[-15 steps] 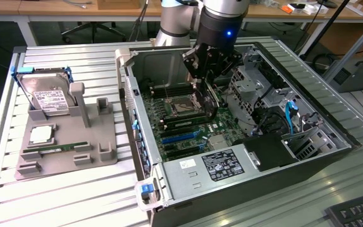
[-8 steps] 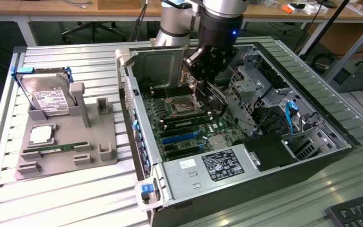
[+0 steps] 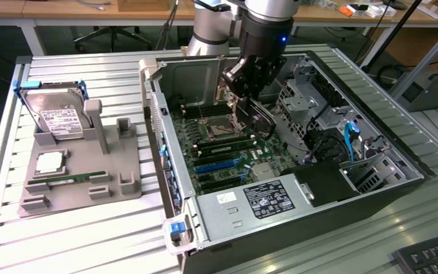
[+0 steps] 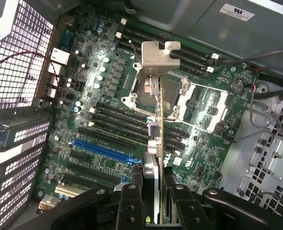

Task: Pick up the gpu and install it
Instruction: 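Insert the gpu into the slot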

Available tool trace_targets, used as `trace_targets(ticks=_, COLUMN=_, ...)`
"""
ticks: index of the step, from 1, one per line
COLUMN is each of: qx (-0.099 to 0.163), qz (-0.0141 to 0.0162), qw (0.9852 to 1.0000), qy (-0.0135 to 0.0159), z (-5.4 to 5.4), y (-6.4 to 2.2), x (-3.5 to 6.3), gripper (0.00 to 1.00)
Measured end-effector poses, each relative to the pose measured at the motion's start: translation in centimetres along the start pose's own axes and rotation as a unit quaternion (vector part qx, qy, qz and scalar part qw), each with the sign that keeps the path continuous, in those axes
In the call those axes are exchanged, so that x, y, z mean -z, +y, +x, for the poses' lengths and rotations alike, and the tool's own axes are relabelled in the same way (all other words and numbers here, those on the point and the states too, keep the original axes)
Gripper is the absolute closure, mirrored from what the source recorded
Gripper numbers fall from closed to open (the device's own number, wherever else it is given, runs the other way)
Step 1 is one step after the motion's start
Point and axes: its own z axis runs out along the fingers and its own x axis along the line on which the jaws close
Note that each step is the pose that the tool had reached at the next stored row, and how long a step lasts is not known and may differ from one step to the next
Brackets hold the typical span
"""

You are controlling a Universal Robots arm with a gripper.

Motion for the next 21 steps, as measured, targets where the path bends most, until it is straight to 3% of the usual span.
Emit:
trace_targets(ticks=6, qx=0.024, qz=-0.0008, qw=0.9997, qy=-0.0013, z=0.00, y=0.00, x=0.00, gripper=0.73)
trace_targets(ticks=21, qx=0.058, qz=-0.0018, qw=0.9983, qy=-0.0030, z=0.00, y=0.00, x=0.00, gripper=0.73)
